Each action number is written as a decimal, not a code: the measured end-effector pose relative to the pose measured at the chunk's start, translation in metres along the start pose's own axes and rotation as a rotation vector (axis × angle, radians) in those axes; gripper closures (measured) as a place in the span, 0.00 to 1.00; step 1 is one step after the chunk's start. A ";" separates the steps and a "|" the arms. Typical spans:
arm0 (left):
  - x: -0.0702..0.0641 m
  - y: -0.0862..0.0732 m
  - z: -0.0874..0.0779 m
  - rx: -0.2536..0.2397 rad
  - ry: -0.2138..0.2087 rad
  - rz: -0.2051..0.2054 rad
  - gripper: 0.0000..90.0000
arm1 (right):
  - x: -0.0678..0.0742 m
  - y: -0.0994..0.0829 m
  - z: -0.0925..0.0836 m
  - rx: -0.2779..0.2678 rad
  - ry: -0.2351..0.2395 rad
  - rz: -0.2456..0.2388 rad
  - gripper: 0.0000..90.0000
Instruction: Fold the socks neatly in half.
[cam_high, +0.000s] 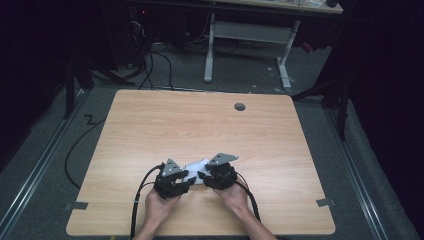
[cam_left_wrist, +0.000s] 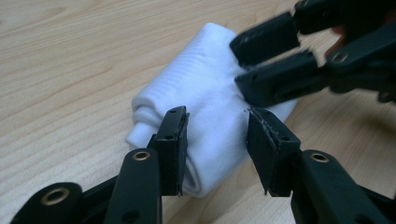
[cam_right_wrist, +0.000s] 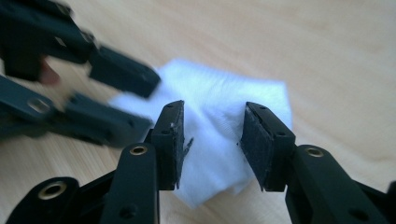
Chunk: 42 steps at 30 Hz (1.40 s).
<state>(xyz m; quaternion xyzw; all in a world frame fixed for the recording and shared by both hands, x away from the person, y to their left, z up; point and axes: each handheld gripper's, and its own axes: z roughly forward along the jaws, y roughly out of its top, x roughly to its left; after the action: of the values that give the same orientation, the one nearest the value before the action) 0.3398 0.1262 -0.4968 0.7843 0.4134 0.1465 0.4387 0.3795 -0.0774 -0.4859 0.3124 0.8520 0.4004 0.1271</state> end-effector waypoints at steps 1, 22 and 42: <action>0.003 -0.003 0.002 0.009 -0.008 -0.014 0.64 | -0.003 -0.005 0.000 -0.019 0.025 0.033 0.64; 0.000 -0.011 -0.003 0.034 0.048 -0.109 0.58 | 0.002 -0.019 -0.010 -0.001 0.015 0.013 0.56; 0.012 0.012 0.029 0.033 0.015 -0.123 0.60 | -0.014 -0.018 -0.008 -0.021 -0.095 0.086 0.58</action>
<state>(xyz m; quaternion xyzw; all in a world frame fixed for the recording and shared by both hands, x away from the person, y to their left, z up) 0.3705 0.1155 -0.5054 0.7634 0.4664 0.1182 0.4309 0.3789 -0.1002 -0.4952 0.3660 0.8266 0.3989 0.1535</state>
